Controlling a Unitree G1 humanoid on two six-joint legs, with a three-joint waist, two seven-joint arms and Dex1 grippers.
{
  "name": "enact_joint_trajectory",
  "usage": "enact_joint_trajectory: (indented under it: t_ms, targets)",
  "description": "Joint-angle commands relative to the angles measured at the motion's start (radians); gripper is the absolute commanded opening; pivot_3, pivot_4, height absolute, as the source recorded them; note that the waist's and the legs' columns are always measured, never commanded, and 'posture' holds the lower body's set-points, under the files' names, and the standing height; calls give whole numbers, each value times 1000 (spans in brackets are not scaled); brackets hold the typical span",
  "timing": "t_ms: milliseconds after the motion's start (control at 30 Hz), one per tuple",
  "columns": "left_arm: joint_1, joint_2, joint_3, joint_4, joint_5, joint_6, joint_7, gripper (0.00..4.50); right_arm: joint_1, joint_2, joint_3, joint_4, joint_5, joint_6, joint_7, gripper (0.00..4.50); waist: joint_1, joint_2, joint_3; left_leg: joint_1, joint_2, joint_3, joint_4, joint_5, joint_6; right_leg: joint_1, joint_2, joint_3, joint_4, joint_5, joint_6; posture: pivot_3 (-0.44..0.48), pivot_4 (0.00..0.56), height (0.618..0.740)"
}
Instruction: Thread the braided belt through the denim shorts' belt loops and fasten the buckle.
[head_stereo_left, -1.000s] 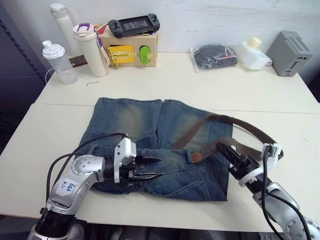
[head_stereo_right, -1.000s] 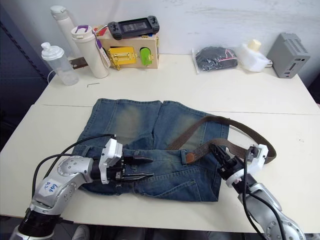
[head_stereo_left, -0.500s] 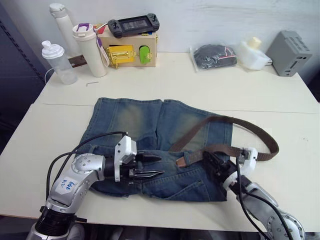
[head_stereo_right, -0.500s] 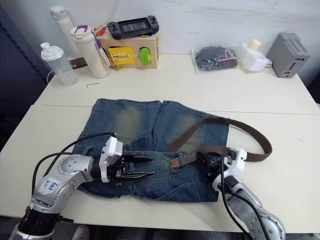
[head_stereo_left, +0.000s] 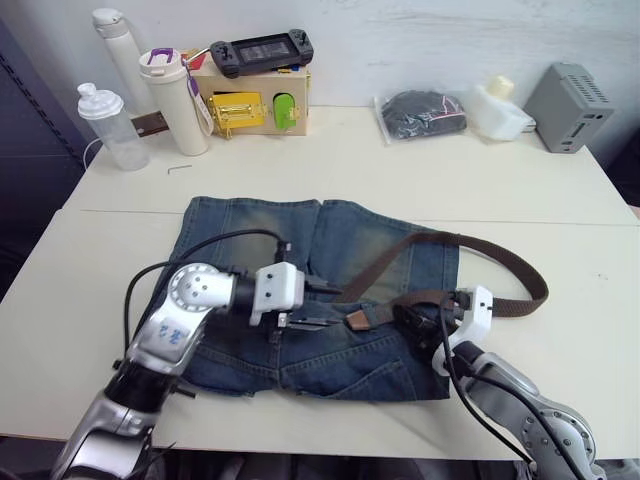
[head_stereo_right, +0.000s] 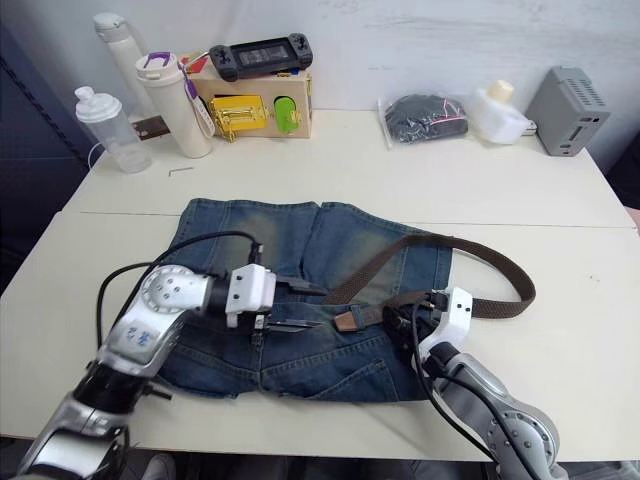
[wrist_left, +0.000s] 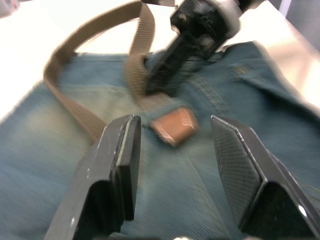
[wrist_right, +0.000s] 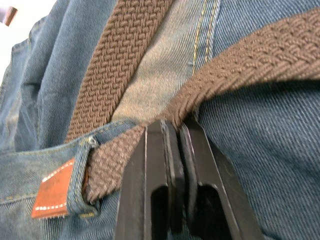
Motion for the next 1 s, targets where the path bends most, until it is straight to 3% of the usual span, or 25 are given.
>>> enact_joint_trajectory:
  t_ms: [33,433,700,1000]
  targets:
    - [-43,-22,-43,122,93,-178,2,2505,8,21,17,-9,4,24,-8,0,-5,0,0,0,0,0,0,0,0,0,0,0,0,0,0,0,150,740]
    - [-61,-21,-78,195,77,-292,-121,2505,20,54,-13,-44,16,26,-46,0,-5,0,0,-1,0,0,0,0,0,-4,0,1,5,0,0,0,150,740]
    - [-98,-107,-102,281,232,-457,33,2505,35,75,-12,-67,17,21,-65,0,3,0,0,-1,-1,0,0,0,0,-4,-1,1,5,0,0,0,150,740]
    - [-78,-85,-123,269,292,-533,74,2505,46,88,-15,-83,18,21,-75,0,3,0,0,-1,0,0,0,0,0,-4,0,1,6,0,0,0,150,740]
